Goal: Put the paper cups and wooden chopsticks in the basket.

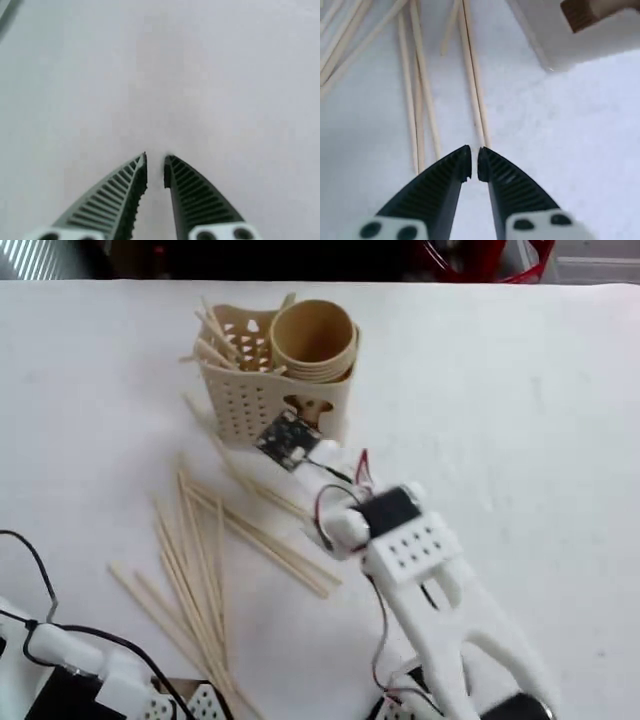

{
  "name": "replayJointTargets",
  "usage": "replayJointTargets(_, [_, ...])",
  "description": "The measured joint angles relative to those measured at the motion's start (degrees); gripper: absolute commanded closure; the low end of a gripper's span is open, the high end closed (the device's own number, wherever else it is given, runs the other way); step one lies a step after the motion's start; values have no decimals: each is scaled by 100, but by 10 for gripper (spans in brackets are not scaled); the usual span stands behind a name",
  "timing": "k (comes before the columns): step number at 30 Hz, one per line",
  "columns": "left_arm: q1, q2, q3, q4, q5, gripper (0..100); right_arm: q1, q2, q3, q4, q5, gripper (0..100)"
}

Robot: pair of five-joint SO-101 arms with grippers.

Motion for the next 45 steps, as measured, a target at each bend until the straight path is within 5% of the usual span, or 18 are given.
replayJointTargets(8, [2224, 0, -2057, 4958, 299, 904, 756, -2901, 2075, 62, 273, 919])
replayJointTargets(12, [3789, 0, -2435, 5899, 1600, 834, 1011, -3165, 3147, -440, 457, 920])
replayJointTargets(18, [5301, 0, -2514, 6031, 3244, 831, 1046, -3182, 3587, -686, 475, 920])
replayJointTargets(21, [5802, 0, -2514, 5960, 3481, 831, 1055, -3200, 3684, -703, 475, 921])
replayJointTargets(30, [6400, 0, -1635, 5609, 3086, 811, 1240, -3270, 3745, -703, 466, 921])
replayJointTargets(45, [6382, 0, -993, 3622, 3007, 808, 1222, -3270, 3745, -703, 475, 921])
